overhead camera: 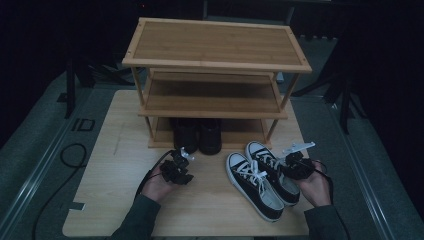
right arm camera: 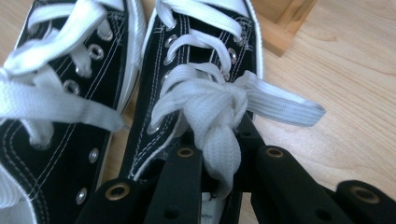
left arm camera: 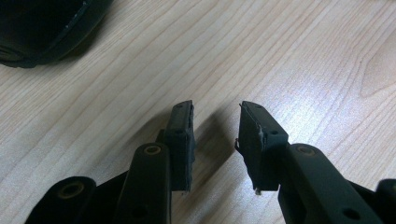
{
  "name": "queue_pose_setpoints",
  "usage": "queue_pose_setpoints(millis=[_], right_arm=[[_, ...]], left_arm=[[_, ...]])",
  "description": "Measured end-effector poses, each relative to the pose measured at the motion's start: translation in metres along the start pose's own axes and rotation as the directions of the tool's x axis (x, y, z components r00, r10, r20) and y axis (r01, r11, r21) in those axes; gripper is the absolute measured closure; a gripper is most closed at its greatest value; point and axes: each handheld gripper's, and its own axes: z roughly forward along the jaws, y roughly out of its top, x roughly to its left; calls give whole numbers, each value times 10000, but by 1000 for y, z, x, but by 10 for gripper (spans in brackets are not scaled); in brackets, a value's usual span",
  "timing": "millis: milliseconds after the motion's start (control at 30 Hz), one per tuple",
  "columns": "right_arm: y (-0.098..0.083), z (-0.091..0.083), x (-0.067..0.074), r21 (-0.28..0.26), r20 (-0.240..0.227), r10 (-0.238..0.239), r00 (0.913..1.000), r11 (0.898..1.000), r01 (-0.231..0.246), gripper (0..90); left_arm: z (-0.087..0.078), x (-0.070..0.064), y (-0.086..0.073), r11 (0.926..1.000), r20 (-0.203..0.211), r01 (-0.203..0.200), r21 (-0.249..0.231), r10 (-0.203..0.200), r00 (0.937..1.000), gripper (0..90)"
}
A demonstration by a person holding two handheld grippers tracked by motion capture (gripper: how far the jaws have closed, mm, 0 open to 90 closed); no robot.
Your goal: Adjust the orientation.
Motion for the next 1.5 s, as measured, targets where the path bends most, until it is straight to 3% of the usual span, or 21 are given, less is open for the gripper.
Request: queue_pose_setpoints(millis=[800, 1067, 1200, 1500], right_arm=[[-7, 1, 2, 0, -320, -145, 9994, 9999, 145, 823], [-9, -6, -2, 157, -480, -61, 9988, 9999, 69, 627], [-9, -13, -3, 141, -510, -105, 9986, 9998, 112, 568], [-9, -34, -2, -5, -483, -328, 9983, 9995, 328, 492]], left_arm=[[2, -1, 0, 10000, 9, 10, 11, -10, 10000, 658], [2, 0, 0, 10000, -1, -39, 76, 39, 10000, 658], [2, -2, 0, 9998, 42, 153, -111, -153, 9999, 658], [3, -2, 0, 9998, 66, 174, -119, -173, 9998, 657]])
